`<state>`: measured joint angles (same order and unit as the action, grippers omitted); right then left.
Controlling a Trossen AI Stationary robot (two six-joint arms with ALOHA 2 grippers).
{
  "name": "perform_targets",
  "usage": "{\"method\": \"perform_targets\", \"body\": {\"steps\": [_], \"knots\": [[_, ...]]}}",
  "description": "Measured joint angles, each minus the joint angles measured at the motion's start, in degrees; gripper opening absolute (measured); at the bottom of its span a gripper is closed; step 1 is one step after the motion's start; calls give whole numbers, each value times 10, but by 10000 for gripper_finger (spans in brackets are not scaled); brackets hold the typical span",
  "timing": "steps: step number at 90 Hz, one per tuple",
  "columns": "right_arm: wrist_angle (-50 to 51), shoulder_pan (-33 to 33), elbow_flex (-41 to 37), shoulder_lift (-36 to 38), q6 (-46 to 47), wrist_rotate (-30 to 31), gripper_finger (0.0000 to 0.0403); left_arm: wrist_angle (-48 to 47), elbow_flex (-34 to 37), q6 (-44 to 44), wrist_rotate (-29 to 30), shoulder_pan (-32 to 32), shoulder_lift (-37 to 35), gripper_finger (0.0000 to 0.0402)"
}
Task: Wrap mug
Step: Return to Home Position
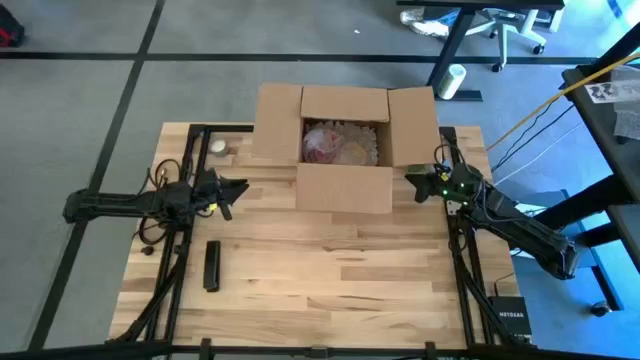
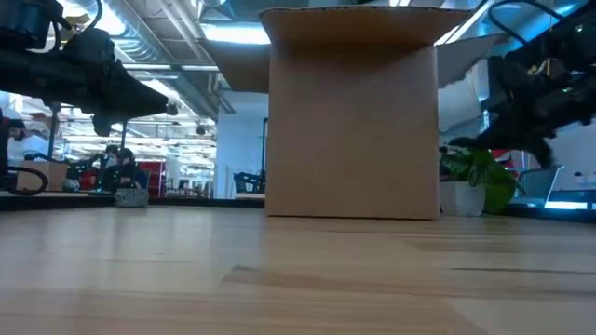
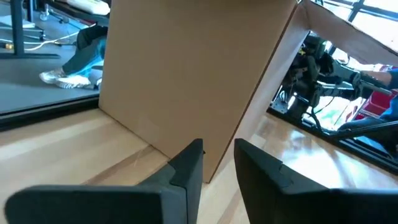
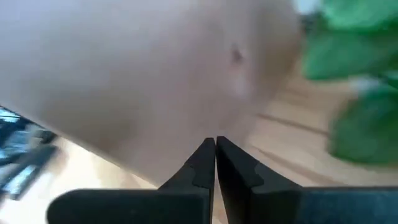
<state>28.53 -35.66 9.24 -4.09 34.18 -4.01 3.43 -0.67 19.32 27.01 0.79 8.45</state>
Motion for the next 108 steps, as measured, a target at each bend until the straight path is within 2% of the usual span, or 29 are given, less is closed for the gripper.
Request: {"method": "perform_targets", "body": {"steps": [10, 20, 41, 73, 92, 108], "knots": [[20, 0, 0, 41, 0, -1, 0, 0, 0, 0, 0, 0, 0, 74], [12, 0, -1, 38, 1, 3, 0, 0, 0, 0, 0, 0, 0, 74], [-108, 0, -33, 38, -19, 4, 0, 1, 0, 0, 1, 0, 0, 74], [-112, 0, -34, 38, -106, 36, 0, 0, 0, 0, 2, 0, 0, 74], [-197, 0, -34, 38, -151, 51, 0, 0, 0, 0, 2, 0, 0, 74], [-228, 0, -41, 39, -167, 60, 0, 0, 0, 0, 2, 0, 0, 74]]}}
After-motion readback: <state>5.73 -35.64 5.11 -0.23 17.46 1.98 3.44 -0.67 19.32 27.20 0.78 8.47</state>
